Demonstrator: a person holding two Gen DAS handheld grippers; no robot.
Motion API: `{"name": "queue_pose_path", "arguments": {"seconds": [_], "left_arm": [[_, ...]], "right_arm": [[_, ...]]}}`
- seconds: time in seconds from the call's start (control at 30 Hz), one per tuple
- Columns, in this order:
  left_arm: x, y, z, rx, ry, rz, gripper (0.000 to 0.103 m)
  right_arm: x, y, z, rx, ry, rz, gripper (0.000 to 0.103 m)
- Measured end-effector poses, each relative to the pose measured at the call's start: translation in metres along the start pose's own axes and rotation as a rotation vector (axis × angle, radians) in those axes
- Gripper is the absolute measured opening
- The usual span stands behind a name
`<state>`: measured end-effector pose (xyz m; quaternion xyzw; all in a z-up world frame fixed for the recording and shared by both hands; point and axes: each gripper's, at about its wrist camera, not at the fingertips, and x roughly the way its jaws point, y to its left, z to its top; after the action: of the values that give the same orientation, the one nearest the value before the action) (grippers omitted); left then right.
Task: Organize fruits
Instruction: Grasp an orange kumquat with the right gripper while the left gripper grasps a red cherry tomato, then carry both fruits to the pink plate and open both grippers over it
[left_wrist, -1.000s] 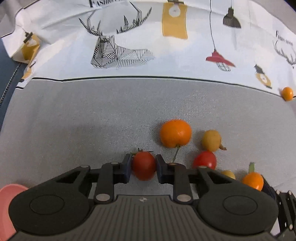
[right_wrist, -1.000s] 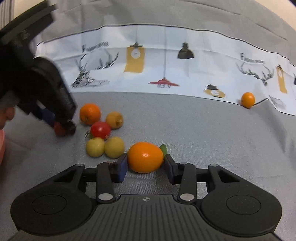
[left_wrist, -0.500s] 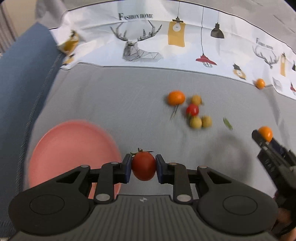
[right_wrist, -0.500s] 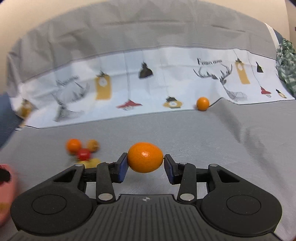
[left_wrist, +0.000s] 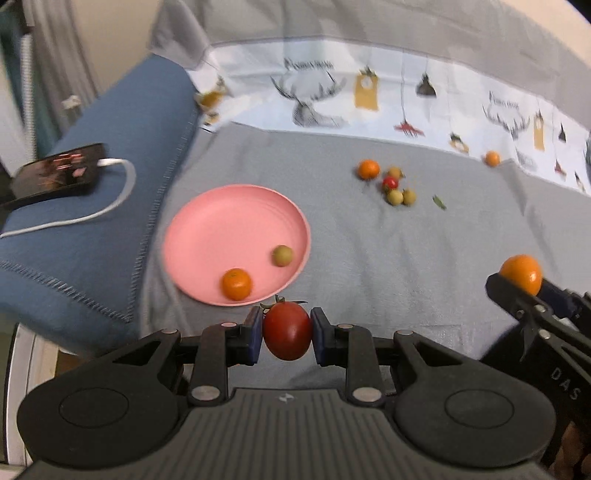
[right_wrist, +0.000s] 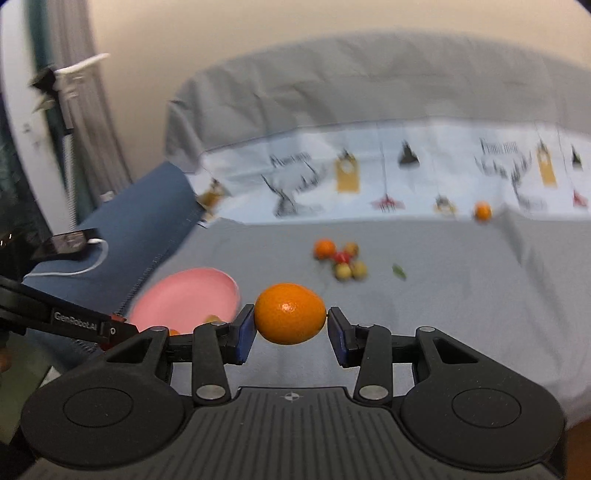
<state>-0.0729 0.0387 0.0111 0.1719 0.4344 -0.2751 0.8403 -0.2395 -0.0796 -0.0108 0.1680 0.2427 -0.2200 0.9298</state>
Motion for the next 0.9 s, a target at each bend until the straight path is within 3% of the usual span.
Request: {"name": "queue_pose_path", "arguments": {"seconds": [0.33, 0.63, 0.9], "left_arm": [[-0.063, 0.031, -0.040, -0.098, -0.103, 0.015, 0.030], [-0.082, 0.041, -0.058, -0.132, -0.128, 0.003, 0.030], [-0.076, 0.050, -0.061, -0.161, -0.114, -0.038, 0.030]], "right_arm": [[-0.057, 0.048, 0.001, -0.140, -0.113, 0.068, 0.043], [-0.071, 0.058, -0.004, -0.157, -0.114, 0.069, 0.043], [-0.070, 0.060, -0.008, -0.166, -0.084, 0.044, 0.043]]}}
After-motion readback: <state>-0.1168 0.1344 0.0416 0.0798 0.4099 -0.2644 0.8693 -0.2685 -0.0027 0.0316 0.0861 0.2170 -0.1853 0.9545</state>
